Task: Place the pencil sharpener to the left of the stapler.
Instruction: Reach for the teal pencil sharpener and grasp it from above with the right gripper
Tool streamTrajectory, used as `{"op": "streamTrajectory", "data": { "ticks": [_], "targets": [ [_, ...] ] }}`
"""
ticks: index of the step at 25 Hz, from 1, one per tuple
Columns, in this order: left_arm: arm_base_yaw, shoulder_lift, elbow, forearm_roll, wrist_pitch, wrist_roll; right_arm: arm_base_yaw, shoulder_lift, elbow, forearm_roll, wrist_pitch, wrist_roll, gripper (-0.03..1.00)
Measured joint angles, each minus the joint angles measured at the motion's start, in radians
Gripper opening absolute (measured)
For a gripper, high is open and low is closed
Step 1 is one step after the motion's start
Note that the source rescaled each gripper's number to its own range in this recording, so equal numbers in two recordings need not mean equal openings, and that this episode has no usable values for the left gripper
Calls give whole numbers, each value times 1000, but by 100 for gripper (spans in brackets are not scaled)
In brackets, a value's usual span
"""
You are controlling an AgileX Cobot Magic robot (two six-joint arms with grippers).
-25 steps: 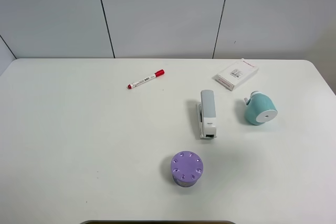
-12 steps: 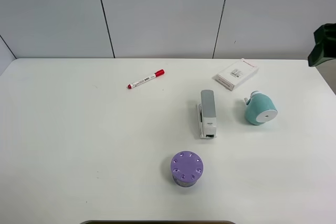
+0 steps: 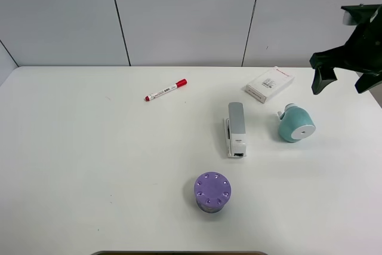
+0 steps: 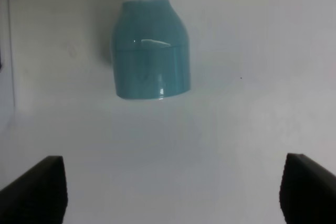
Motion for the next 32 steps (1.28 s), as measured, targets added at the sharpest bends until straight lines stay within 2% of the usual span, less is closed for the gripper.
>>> {"op": "streamTrajectory", "data": {
  "ticks": [14,24,27,32],
  "targets": [
    [0,0,0,0,0,0,0,173,-2,0,-74,-39,92],
    [0,0,0,0,0,0,0,239,-2,0,-80,-58,92],
    [0,0,0,0,0,0,0,260,-2,0,-94,-58,98],
    [0,0,0,0,0,0,0,296,-11,19,-109,-58,100]
  ]
}}
